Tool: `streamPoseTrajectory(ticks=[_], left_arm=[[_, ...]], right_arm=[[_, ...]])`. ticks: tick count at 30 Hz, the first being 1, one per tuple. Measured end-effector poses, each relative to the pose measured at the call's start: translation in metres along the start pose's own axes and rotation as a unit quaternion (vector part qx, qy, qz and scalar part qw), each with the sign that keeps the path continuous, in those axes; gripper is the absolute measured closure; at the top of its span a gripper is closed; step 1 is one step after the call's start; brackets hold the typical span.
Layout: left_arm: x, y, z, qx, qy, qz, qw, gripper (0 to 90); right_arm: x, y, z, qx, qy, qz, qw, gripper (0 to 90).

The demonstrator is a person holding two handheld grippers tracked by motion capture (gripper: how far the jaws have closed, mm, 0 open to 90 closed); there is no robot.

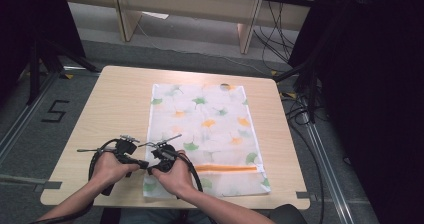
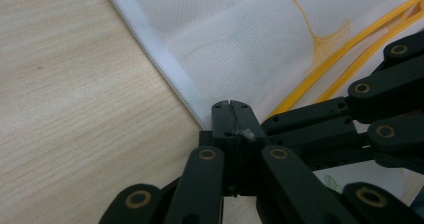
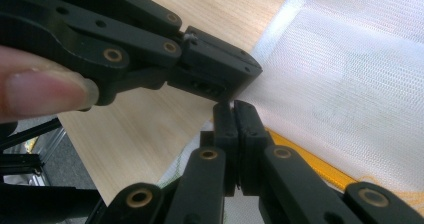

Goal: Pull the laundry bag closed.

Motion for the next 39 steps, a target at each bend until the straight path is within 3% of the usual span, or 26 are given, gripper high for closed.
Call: streamPoseTrajectory(ticks=[4,7,8,9,10,11,12,15,16,17,19,21,22,25,26,27,28,30,32,33,35,38,39], left_arm=[[-0.003,0.002,0.000,0.007,0.000,0.011,0.9999,89.6],[-0.003,0.002,0.000,0.000,0.001,0.009,1.0000,89.5],[-0.004,0.003,0.002,0.014,-0.002,0.020,0.9997,89.6],[-0.003,0.004,0.002,0.015,-0.004,0.023,0.9996,89.6],[-0.002,0.004,0.002,0.015,-0.007,0.021,0.9996,89.6],[0.000,0.002,-0.002,0.000,-0.004,0.005,1.0000,89.7],[0.001,0.002,-0.002,0.001,-0.010,0.004,0.9999,89.8],[0.001,0.003,-0.003,0.014,-0.019,0.012,0.9997,89.9],[0.000,0.005,-0.001,0.035,-0.026,0.026,0.9987,89.9],[0.003,0.004,-0.005,0.015,-0.024,0.007,0.9996,89.9],[0.003,0.003,-0.005,0.017,-0.023,0.006,0.9996,90.0],[0.003,0.004,-0.005,0.020,-0.025,0.004,0.9995,90.0],[0.002,0.005,-0.004,0.033,-0.030,0.010,0.9989,90.0],[0.003,0.004,-0.006,0.030,-0.031,0.002,0.9991,90.0],[0.004,0.004,-0.006,0.031,-0.030,0.001,0.9991,90.0],[0.004,0.003,-0.006,0.028,-0.030,-0.004,0.9992,90.0],[0.004,0.003,-0.006,0.030,-0.030,-0.004,0.9991,90.0],[0.002,0.005,-0.003,0.053,-0.035,0.014,0.9979,90.0],[0.002,0.005,-0.002,0.051,-0.030,0.016,0.9981,90.0],[0.003,0.004,-0.004,0.034,-0.026,0.001,0.9991,90.0],[0.004,0.004,-0.004,0.028,-0.023,-0.002,0.9993,90.0],[0.004,0.003,-0.005,0.023,-0.024,-0.005,0.9994,90.0],[0.004,0.004,-0.005,0.021,-0.024,-0.005,0.9995,90.0]], right_arm=[[0.001,0.000,0.000,-0.004,0.003,-0.001,1.0000,90.0],[0.001,0.000,0.000,-0.005,0.004,-0.001,1.0000,90.0],[0.001,0.000,0.000,-0.004,0.004,-0.001,1.0000,90.0],[0.001,0.000,0.000,-0.005,0.005,-0.002,1.0000,90.0],[0.001,0.000,0.000,-0.005,0.005,-0.001,1.0000,90.0],[0.001,0.002,0.003,0.016,0.001,0.005,0.9999,90.0],[0.001,0.002,0.003,0.018,0.000,0.006,0.9998,90.0],[0.001,0.002,0.003,0.017,-0.001,0.007,0.9998,90.0],[0.001,0.002,0.003,0.017,-0.001,0.007,0.9998,90.0],[0.001,0.001,0.001,0.003,0.003,0.003,1.0000,90.0],[-0.001,0.003,0.004,0.026,-0.001,0.005,0.9996,90.0],[-0.001,0.002,0.002,0.018,0.000,0.003,0.9998,90.0],[-0.002,0.002,0.002,0.018,0.002,0.003,0.9998,90.0],[-0.003,0.002,0.001,0.017,0.005,0.002,0.9998,90.0],[-0.002,0.001,-0.001,0.001,0.006,-0.003,1.0000,90.0],[-0.003,0.002,0.001,0.021,0.000,0.003,0.9998,90.0],[-0.002,0.002,0.001,0.025,0.001,0.001,0.9997,90.0],[-0.003,0.003,0.000,0.032,-0.005,0.003,0.9995,90.0],[-0.003,0.002,-0.003,0.045,-0.020,0.006,0.9987,90.0],[-0.003,0.001,-0.006,0.045,-0.027,0.004,0.9986,90.0],[-0.005,0.000,-0.005,0.066,-0.035,0.002,0.9972,90.0],[-0.005,-0.001,-0.009,0.067,-0.047,-0.006,0.9966,90.0],[-0.006,0.001,-0.007,0.093,-0.048,0.010,0.9945,90.0]])
Point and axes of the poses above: each handheld gripper's, and its own axes: x roughly forward along the jaws, y roughly out of its underside, z roughly to its left, the point moved 5 cm from there along x, roughly forward along the jaws, and after that the axes turned 10 degrees about z, right-handed, at the moved point
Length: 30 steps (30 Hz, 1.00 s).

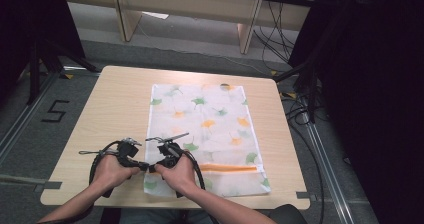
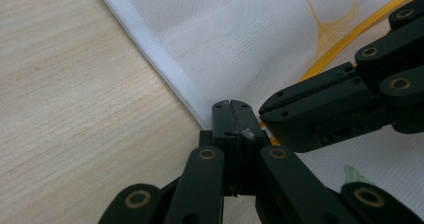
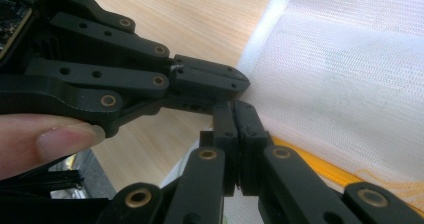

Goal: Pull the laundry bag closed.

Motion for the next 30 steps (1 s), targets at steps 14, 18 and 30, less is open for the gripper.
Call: streamPoseTrajectory(ticks=[14,18,30], left_arm=[[-0.0012,0.0009,0.0017,0.008,0.003,0.009,0.9999,90.0],[-0.0006,0.0004,0.0010,0.002,0.005,0.005,1.0000,90.0],[-0.0014,0.0011,0.0024,0.010,0.005,0.011,0.9999,90.0]], right_arm=[[0.0003,-0.0031,0.0000,-0.071,0.013,-0.015,0.9973,90.0],[0.0008,-0.0037,-0.0009,-0.065,0.010,-0.020,0.9976,90.0],[0.0029,-0.0025,-0.0012,-0.072,0.013,-0.018,0.9972,90.0]])
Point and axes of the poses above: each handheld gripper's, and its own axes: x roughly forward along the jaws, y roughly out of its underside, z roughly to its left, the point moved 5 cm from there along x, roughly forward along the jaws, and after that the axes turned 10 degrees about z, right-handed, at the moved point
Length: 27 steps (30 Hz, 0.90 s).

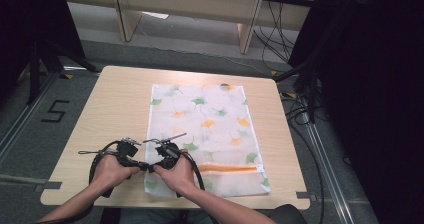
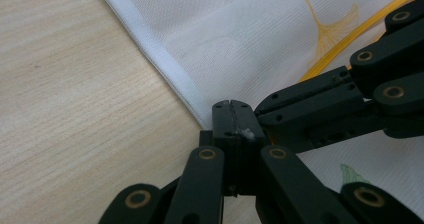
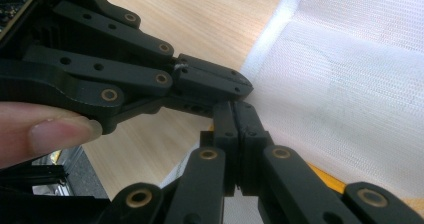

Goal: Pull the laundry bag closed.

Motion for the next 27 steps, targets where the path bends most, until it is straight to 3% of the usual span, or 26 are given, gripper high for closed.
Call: streamPoseTrajectory(ticks=[2,4,6,7,11,14,16,18,22,23,24,27], left_arm=[[0.0002,-0.0002,-0.0005,-0.001,-0.002,-0.002,1.0000,90.0],[-0.0016,0.0012,0.0018,0.018,-0.007,0.012,0.9997,90.0],[0.0006,-0.0005,-0.0012,0.003,-0.002,-0.003,1.0000,90.0],[0.0004,-0.0005,-0.0014,0.004,-0.004,-0.003,1.0000,90.0],[0.0001,-0.0001,-0.0004,0.010,-0.003,0.001,0.9999,90.0],[0.0000,0.0000,-0.0005,0.010,-0.004,0.001,0.9999,90.0],[-0.0008,0.0006,0.0007,0.017,-0.005,0.007,0.9998,90.0],[-0.0007,0.0005,0.0008,0.018,-0.005,0.007,0.9998,90.0],[-0.0007,0.0006,0.0008,0.016,-0.004,0.007,0.9998,90.0],[-0.0027,0.0019,0.0034,0.033,-0.009,0.021,0.9992,90.0],[-0.0009,0.0007,0.0010,0.017,-0.005,0.007,0.9998,90.0],[-0.0007,0.0004,0.0010,0.018,-0.003,0.008,0.9998,90.0]], right_arm=[[-0.0014,0.0008,0.0012,0.012,-0.003,0.005,0.9999,90.0],[-0.0018,0.0010,0.0004,0.011,-0.003,0.011,0.9999,90.0],[-0.0015,0.0011,-0.0001,0.010,0.001,0.010,0.9999,90.0],[-0.0025,0.0019,-0.0004,0.007,-0.007,0.023,0.9997,90.0],[-0.0025,0.0029,0.0022,0.031,0.002,0.029,0.9991,90.0],[-0.0039,0.0033,0.0018,0.028,0.012,0.025,0.9992,90.0],[-0.0041,0.0026,-0.0001,0.011,0.018,0.020,0.9996,90.0],[-0.0048,0.0032,0.0014,0.021,0.019,0.021,0.9994,90.0],[-0.0050,0.0035,0.0015,0.013,0.022,0.020,0.9995,90.0],[-0.0052,0.0035,0.0019,0.012,0.022,0.021,0.9995,90.0],[-0.0053,0.0036,0.0019,0.011,0.024,0.022,0.9994,90.0],[-0.0073,0.0039,0.0008,0.009,0.033,0.024,0.9991,90.0]])
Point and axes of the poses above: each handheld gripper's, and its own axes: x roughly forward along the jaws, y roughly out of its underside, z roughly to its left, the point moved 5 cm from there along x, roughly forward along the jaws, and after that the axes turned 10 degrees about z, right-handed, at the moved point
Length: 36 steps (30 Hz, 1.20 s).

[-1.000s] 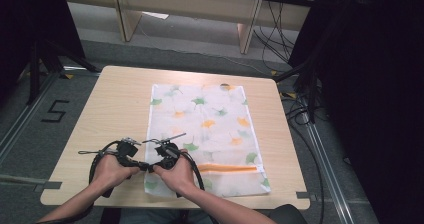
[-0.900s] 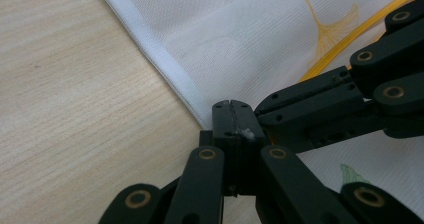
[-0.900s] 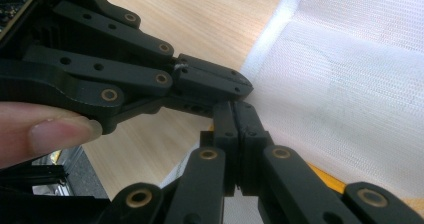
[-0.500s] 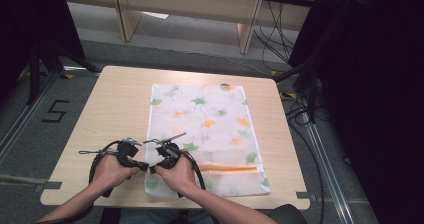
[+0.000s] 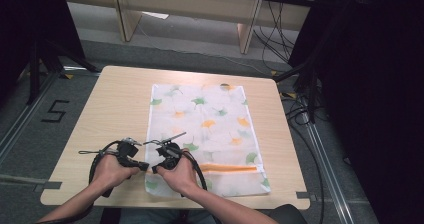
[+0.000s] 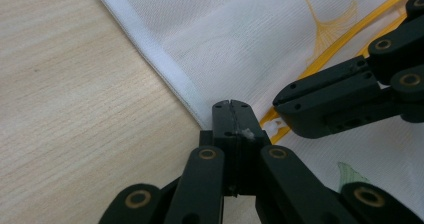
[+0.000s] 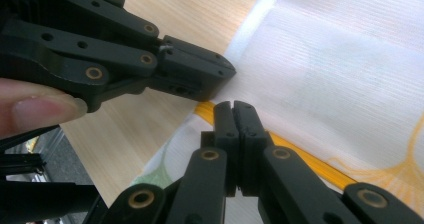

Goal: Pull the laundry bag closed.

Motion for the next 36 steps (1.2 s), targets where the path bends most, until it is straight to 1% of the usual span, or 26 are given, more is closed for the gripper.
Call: streamPoseTrajectory(ticks=[1,2,6,7,8,12,14,15,16,17,18,19,20,21,22,23,24,25,26,27,28,29,32,33,35,36], left_arm=[[0.000,0.000,0.000,0.000,0.000,-0.001,1.0000,90.0],[0.000,0.000,0.000,-0.002,-0.002,-0.001,1.0000,90.0],[0.000,0.000,0.000,0.000,-0.001,0.000,1.0000,90.0],[0.002,-0.002,-0.003,-0.024,0.006,-0.022,0.9994,90.0],[0.002,-0.002,-0.003,-0.023,0.002,-0.020,0.9995,90.0],[0.002,-0.002,-0.003,-0.020,0.002,-0.017,0.9997,90.0],[-0.001,0.001,0.002,0.009,-0.003,0.008,0.9999,90.0],[0.001,-0.001,-0.002,-0.018,0.001,-0.014,0.9997,90.0],[0.002,-0.001,-0.002,-0.017,0.002,-0.015,0.9997,90.0],[0.000,0.000,0.000,0.000,-0.001,0.000,1.0000,90.0],[-0.001,0.001,0.001,0.006,-0.003,0.006,1.0000,90.0],[-0.001,0.001,0.001,0.004,-0.002,0.004,1.0000,90.0],[-0.001,0.000,0.001,0.005,-0.002,0.004,1.0000,90.0],[-0.001,0.000,0.001,0.005,-0.002,0.004,1.0000,90.0],[-0.001,0.000,0.001,0.005,-0.002,0.004,1.0000,90.0],[-0.001,0.001,0.002,0.011,-0.004,0.010,0.9999,90.0],[-0.001,0.000,0.001,0.004,-0.002,0.003,1.0000,90.0],[-0.001,0.000,0.001,0.005,-0.002,0.005,1.0000,90.0],[-0.001,0.000,0.001,0.005,-0.002,0.005,1.0000,90.0],[0.001,-0.001,-0.001,-0.009,0.001,-0.007,0.9999,90.0],[-0.001,0.000,0.001,0.006,-0.003,0.006,1.0000,90.0],[-0.001,0.000,0.001,0.005,-0.002,0.004,1.0000,90.0],[-0.001,0.000,0.001,0.004,-0.002,0.004,1.0000,90.0],[-0.001,0.000,0.001,0.005,-0.003,0.005,1.0000,90.0],[-0.001,0.000,0.001,0.005,-0.002,0.005,1.0000,90.0],[0.000,-0.001,-0.001,-0.006,0.000,-0.005,1.0000,90.0]], right_arm=[[0.000,-0.001,-0.002,-0.012,-0.001,-0.003,0.9999,90.0],[-0.001,0.001,-0.002,-0.002,0.003,0.004,1.0000,90.0],[-0.002,0.001,-0.002,-0.010,0.006,0.002,0.9999,90.0],[-0.003,0.001,-0.004,-0.021,0.010,-0.002,0.9997,90.0],[-0.003,0.001,-0.004,-0.019,0.013,-0.002,0.9997,90.0],[-0.006,0.002,-0.005,-0.024,0.018,-0.002,0.9995,90.0],[-0.007,0.003,-0.005,-0.018,0.021,0.000,0.9996,90.0],[-0.007,0.003,-0.007,-0.028,0.025,-0.003,0.9993,90.0],[-0.008,0.003,-0.006,-0.029,0.024,-0.003,0.9993,90.0],[-0.007,0.003,-0.007,-0.027,0.024,-0.006,0.9993,90.0],[-0.008,0.004,-0.007,-0.026,0.025,-0.007,0.9993,90.0],[-0.010,0.004,-0.009,-0.030,0.029,-0.004,0.9991,90.0],[-0.011,0.006,-0.009,-0.013,0.028,0.001,0.9995,90.0],[-0.012,0.005,-0.012,-0.026,0.031,-0.004,0.9992,90.0],[-0.013,0.006,-0.012,-0.022,0.029,-0.003,0.9993,90.0],[-0.014,0.007,-0.012,-0.003,0.027,0.002,0.9996,90.0],[-0.015,0.007,-0.014,-0.010,0.030,0.000,0.9995,90.0],[-0.015,0.007,-0.014,-0.008,0.028,-0.008,0.9995,90.0],[-0.017,0.008,-0.014,-0.007,0.027,0.000,0.9996,90.0],[-0.017,0.008,-0.016,-0.011,0.032,-0.002,0.9994,90.0],[-0.018,0.009,-0.016,-0.008,0.031,-0.001,0.9995,90.0],[-0.018,0.009,-0.016,-0.013,0.032,-0.002,0.9994,90.0],[-0.020,0.011,-0.020,-0.013,0.038,-0.002,0.9992,90.0],[-0.022,0.011,-0.020,-0.007,0.036,-0.003,0.9993,90.0],[-0.023,0.012,-0.023,-0.008,0.039,-0.001,0.9992,90.0],[-0.025,0.012,-0.024,-0.008,0.041,-0.003,0.9991,90.0]])
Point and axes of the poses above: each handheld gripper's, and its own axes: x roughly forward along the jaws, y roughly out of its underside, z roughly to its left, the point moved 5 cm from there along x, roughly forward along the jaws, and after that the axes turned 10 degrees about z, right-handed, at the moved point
